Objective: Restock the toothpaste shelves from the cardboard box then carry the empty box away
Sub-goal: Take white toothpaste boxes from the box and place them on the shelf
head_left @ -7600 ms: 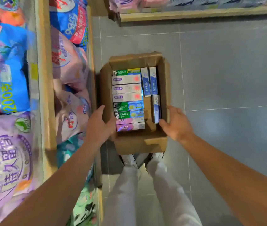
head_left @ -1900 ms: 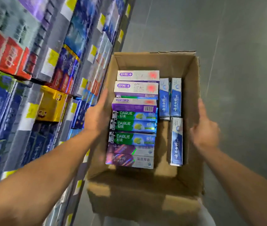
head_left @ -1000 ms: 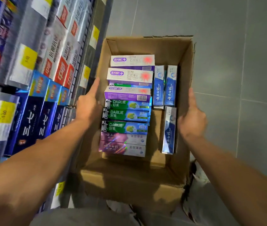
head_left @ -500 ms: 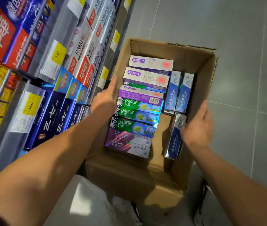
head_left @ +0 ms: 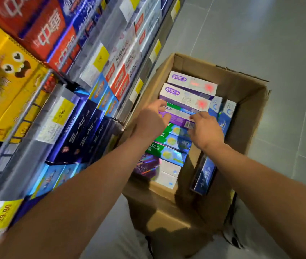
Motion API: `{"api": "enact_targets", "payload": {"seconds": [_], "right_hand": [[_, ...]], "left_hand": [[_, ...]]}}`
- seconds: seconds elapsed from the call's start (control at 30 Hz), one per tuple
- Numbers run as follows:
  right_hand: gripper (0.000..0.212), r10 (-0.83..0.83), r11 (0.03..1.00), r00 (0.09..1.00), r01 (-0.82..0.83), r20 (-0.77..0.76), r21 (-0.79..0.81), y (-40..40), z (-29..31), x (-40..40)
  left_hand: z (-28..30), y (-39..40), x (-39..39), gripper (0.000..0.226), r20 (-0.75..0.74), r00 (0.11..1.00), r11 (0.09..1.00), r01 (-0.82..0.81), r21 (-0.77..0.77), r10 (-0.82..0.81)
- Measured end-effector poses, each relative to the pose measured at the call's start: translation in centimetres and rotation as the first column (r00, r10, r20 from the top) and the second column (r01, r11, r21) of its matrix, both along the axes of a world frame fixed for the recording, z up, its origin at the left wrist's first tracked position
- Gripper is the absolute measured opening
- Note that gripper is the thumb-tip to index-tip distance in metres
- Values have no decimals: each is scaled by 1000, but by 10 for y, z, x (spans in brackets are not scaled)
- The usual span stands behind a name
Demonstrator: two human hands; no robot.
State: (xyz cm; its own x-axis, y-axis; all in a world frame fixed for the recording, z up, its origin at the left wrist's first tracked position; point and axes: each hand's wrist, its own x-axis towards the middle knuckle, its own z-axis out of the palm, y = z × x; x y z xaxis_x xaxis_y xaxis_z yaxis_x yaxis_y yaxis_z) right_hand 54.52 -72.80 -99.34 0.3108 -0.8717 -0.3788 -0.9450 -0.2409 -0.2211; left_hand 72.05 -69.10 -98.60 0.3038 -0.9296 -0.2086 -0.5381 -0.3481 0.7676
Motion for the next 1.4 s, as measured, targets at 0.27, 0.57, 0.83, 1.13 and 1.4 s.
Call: {"api": "enact_targets", "payload": {"seconds": [0.27,0.57,0.83,1.13,1.4], "right_hand": [[60,197,980,975,-192,-106,57,-30,-64,-9],[42,161,980,969,-134,188,-150,-29,-46,-32],[50,191,933,920,-62,342,-355,-30,-26,-74],[66,138,969,948,-70,288,-235,-34,-33,-68],[70,52,995,995,-45,81,-86,-70,-48,-40]], "left_hand": [[-45,-1,-1,28,-282,920,947,-201,251,271],[-35,-2,-11,27,-376,784,837,-313,448,494],[-4,-6,-27,36,-696,390,793,-202,575,604],[20,-14,8,8,-515,688,858,-440,264,511],[20,-6,43,18,-183,836,855,-507,109,518]]}}
